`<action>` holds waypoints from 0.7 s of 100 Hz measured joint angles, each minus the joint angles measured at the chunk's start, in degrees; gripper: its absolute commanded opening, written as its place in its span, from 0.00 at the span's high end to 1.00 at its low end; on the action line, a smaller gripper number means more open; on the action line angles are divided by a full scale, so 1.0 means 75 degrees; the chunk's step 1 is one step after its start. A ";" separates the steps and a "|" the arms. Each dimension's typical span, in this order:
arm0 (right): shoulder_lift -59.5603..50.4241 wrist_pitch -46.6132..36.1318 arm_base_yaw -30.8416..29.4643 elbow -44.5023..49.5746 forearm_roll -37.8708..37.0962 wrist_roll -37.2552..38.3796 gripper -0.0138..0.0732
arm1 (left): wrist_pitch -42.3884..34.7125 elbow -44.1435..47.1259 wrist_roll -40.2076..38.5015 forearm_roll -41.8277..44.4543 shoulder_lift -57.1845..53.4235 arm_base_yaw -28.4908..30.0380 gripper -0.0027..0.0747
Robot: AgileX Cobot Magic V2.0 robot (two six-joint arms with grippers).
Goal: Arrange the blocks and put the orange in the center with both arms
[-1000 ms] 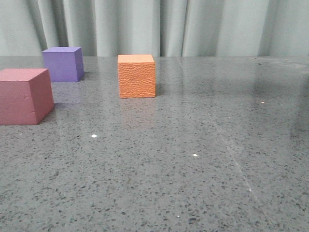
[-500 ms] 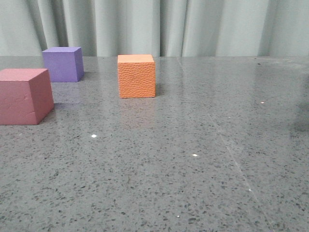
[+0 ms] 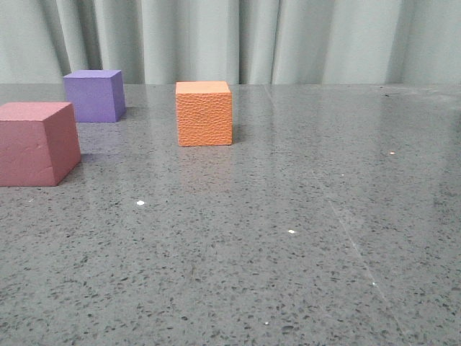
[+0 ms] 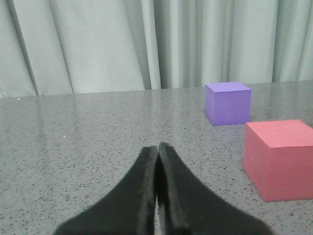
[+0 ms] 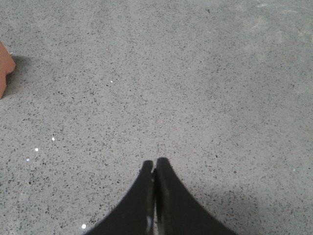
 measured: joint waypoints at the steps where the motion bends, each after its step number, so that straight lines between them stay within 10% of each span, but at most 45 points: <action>1: 0.0000 0.0000 0.0000 0.0000 0.0000 0.0000 0.98 | 0.0000 0.0000 0.0000 0.0000 0.0000 0.0000 0.99; 70: -0.2517 -0.0449 -0.0617 0.2258 -0.0805 0.1215 0.98 | 0.0000 0.0000 0.0000 0.0000 0.0000 0.0000 0.99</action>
